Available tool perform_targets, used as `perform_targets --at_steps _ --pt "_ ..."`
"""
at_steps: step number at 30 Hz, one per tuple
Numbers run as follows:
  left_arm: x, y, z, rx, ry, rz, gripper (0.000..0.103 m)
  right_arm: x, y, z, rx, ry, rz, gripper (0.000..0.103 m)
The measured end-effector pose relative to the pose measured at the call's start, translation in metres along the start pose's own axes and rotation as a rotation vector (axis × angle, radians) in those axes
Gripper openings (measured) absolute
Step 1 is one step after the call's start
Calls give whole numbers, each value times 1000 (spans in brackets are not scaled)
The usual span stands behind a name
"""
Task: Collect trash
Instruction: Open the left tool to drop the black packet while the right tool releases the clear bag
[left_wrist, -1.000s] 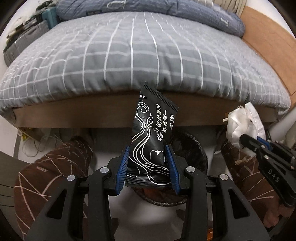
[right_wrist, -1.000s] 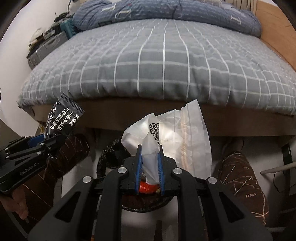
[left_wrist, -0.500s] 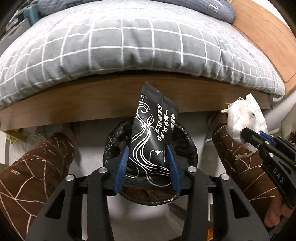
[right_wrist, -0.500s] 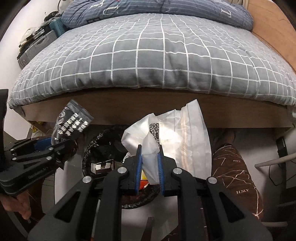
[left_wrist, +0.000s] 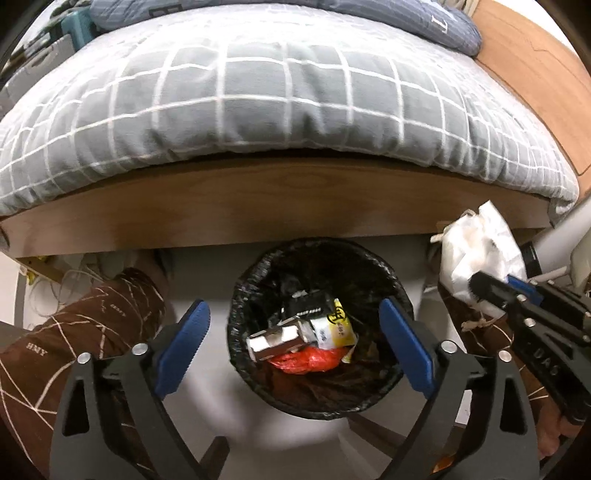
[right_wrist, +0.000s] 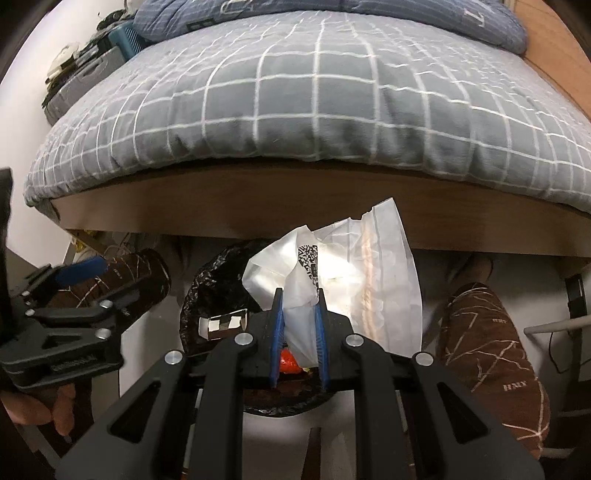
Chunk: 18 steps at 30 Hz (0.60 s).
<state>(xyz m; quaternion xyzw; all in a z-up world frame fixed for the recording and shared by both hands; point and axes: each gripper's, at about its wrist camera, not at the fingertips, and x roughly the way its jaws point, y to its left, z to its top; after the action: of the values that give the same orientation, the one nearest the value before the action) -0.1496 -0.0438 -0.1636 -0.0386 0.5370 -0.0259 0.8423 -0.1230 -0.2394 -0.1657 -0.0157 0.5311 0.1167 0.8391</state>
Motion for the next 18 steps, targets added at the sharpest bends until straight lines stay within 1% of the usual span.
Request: perform_targets --at_steps 5,10,11,15,16,18 --pt "-6 23 -1 -22 -13 25 97 14 21 6 -8 24 21 15" --pt "-9 43 -2 -50 -9 52 97 22 47 11 -54 41 52 17" --pt "-9 46 -2 -56 -10 55 97 24 53 11 -69 42 64 20" --pt "-8 51 -2 -64 -6 59 97 26 61 11 -91 46 74 28" --pt "-7 50 -2 -63 -6 58 97 26 61 11 -91 47 73 33" --pt "-6 48 -2 -57 -2 54 97 26 59 10 -87 45 68 39"
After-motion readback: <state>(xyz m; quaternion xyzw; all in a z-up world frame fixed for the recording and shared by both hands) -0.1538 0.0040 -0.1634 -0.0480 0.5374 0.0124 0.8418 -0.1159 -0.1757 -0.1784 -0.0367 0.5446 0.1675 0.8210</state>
